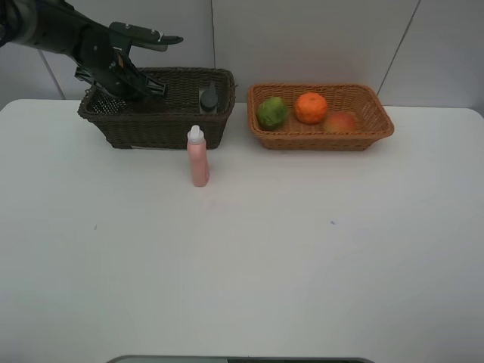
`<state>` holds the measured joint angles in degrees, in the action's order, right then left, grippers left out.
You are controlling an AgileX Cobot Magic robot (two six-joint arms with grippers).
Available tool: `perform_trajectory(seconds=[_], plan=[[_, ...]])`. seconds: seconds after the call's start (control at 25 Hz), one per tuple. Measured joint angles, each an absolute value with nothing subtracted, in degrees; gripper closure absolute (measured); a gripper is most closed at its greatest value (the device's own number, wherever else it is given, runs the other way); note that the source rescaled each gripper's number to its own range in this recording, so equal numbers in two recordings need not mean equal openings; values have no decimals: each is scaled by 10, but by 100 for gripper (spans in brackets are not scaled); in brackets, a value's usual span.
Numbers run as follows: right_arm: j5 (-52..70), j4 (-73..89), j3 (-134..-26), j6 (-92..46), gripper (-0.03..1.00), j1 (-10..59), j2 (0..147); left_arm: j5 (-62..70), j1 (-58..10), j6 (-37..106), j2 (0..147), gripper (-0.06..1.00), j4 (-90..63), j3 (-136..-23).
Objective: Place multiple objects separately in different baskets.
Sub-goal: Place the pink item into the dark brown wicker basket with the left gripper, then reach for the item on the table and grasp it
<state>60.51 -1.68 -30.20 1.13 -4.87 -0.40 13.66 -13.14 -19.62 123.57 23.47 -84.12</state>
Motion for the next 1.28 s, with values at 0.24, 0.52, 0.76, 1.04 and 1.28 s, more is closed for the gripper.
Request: perform_trajectory(seconds=[0.24,0.52,0.76,1.04,1.28], plan=[[605,-17,-302,11,-3,-49,-4,140,-131,-196,1236,49,220,-841],[605,-16,-302,11,-3,-49,-4,149,-131,-197,1234,-3,215,-841],[605,-16,-302,11,-3,-49,-4,166,-131,-197,1201,-5,213,-841],[605,-16,-302,11,-3,-49,-4,214,-133,-204,1129,-5,200,-841],[605,-16,-302,11,-3,-49,-4,278,-169,-210,1073,-5,153,-842]])
